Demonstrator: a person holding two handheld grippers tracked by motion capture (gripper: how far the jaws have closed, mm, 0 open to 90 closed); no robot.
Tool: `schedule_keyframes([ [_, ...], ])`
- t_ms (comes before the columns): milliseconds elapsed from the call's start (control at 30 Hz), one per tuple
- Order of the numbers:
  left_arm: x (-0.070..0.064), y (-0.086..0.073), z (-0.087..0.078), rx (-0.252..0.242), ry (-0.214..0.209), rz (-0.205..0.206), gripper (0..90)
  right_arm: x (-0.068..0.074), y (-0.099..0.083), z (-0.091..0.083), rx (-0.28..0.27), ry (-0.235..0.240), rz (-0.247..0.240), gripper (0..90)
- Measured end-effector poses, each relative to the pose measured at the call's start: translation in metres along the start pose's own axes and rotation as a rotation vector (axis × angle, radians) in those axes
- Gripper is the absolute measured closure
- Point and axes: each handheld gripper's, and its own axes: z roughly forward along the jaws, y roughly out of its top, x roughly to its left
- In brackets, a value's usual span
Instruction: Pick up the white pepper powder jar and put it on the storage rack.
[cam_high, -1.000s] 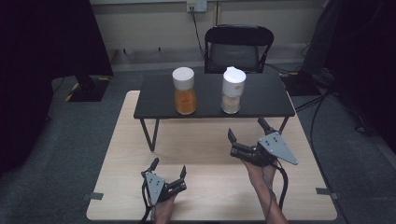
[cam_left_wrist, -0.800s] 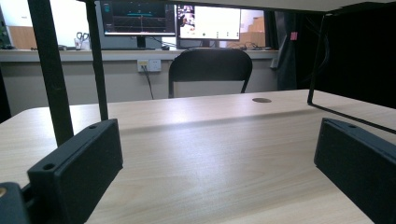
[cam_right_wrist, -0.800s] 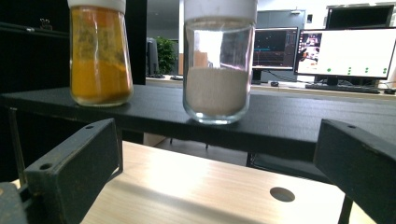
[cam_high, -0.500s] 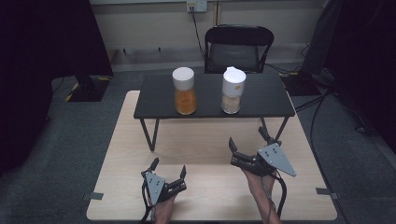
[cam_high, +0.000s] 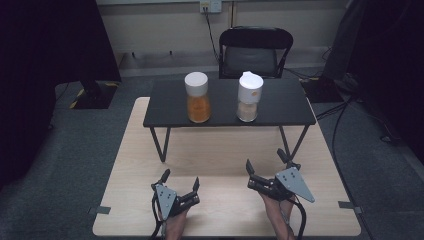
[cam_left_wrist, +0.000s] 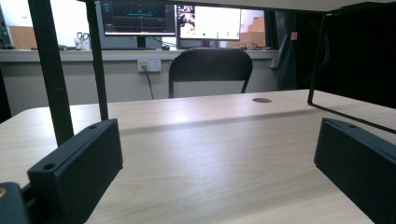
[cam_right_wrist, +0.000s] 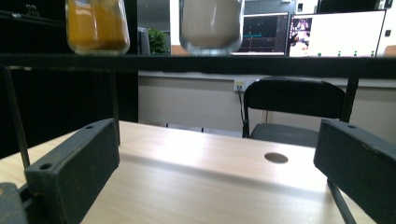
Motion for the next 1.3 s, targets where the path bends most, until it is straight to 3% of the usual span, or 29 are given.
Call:
schedule_keyframes([
  [800,0.0,0.0,0.0,0.0,0.0,0.0,0.4,0.013,-0.046,-0.018,0.062,-0.052,0.03,0.0],
  [1300,0.0,0.0,0.0,0.0,0.0,0.0,0.4,0.02,-0.058,-0.02,0.084,-0.088,0.005,0.0],
])
